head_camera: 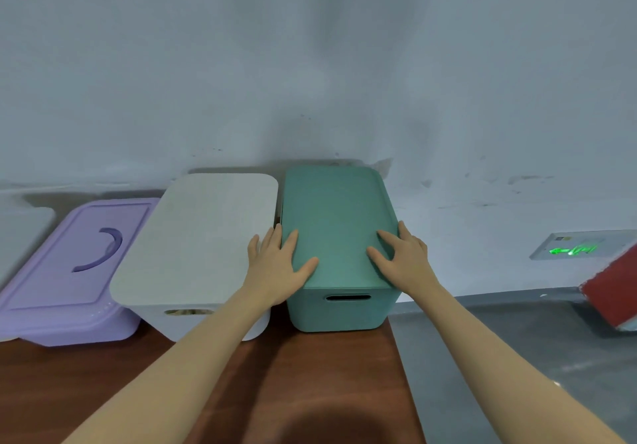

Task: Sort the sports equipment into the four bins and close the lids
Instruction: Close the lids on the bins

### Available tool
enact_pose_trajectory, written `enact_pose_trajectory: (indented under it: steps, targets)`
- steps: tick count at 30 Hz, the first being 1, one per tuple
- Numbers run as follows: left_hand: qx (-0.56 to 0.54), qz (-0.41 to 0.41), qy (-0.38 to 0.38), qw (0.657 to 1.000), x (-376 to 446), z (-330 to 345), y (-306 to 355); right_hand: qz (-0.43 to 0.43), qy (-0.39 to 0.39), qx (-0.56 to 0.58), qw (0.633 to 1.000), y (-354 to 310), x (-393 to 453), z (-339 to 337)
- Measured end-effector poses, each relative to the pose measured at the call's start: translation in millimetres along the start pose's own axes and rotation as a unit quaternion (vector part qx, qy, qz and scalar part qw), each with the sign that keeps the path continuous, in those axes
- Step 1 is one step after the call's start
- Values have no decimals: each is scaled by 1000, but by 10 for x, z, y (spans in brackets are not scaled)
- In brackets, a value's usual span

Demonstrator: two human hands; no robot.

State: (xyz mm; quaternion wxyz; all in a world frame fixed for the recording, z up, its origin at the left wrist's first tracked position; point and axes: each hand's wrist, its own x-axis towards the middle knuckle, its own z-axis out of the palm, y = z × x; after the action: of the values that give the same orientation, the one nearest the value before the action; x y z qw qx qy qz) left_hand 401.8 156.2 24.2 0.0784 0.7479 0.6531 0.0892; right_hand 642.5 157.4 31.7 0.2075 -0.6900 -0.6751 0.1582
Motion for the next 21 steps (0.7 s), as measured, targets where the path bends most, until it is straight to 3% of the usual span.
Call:
enact_pose_trajectory:
  steps: [9, 16, 21]
  targets:
    - [-50, -1, 46, 998, 3, 16, -2, -43, 38, 88, 995, -80, -79, -115]
    - [39, -23, 1, 999, -11, -29, 56, -39, 11, 40, 998, -5, -44, -23]
    - [92, 15, 14, 996, -36, -1, 7, -44, 20, 41, 998, 34, -31, 24]
